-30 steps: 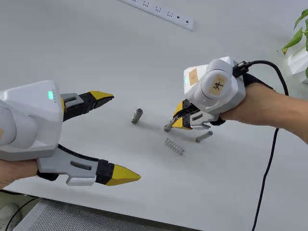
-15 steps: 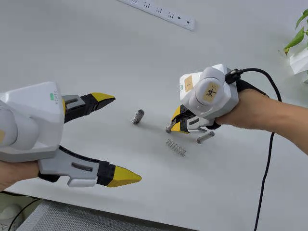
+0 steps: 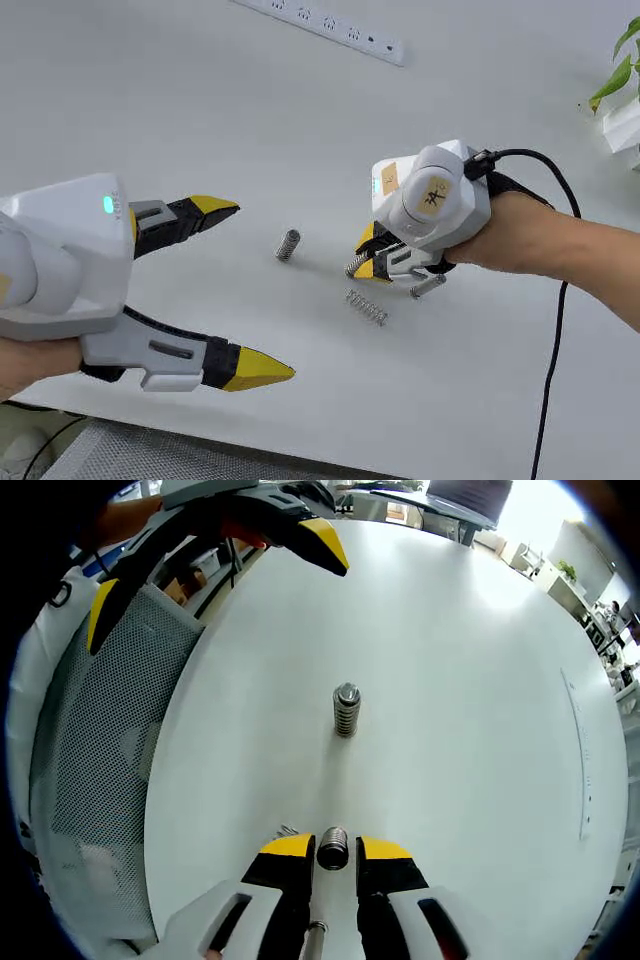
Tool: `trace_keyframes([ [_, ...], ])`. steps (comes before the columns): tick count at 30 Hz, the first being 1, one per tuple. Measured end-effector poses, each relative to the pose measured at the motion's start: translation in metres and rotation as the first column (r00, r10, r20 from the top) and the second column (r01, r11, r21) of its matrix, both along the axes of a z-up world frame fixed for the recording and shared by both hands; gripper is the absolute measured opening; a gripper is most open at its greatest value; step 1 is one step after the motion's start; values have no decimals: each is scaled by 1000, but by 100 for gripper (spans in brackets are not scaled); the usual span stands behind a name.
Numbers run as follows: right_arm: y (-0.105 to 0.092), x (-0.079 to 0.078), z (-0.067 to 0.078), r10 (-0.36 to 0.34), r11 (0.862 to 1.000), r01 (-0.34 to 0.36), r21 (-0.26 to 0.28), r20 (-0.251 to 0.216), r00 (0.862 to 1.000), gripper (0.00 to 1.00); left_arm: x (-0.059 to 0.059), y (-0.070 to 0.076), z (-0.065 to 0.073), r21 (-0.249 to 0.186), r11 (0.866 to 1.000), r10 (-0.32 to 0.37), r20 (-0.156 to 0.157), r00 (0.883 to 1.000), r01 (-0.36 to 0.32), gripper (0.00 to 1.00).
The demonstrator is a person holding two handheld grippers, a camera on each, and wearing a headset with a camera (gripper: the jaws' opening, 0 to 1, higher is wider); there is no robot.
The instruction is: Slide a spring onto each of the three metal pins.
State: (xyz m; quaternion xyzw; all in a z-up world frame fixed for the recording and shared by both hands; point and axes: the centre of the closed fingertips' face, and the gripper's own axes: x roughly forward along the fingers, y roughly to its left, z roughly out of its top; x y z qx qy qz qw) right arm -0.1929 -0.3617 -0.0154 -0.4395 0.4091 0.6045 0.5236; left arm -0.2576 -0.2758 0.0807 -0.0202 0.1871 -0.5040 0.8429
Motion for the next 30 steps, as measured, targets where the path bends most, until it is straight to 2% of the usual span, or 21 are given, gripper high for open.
trace_keyframes([
  [12, 0, -1, 15, -47, 997, 46, 56, 5, 999, 19, -2, 0, 2, 18, 1000, -9, 6, 1000, 9, 97],
  [20, -6, 0, 30, -104, 988, 102, 112, 10, 995, 26, -4, 0, 4, 35, 999, -15, 9, 1000, 15, 97],
  [26, -10, -2, 50, -174, 967, 169, 191, 13, 985, 30, -6, 2, 6, 51, 999, -17, 13, 1000, 16, 97],
  [30, -17, -6, 60, -210, 952, 201, 232, 14, 978, 37, -7, 2, 8, 61, 998, -18, 15, 1000, 17, 96],
])
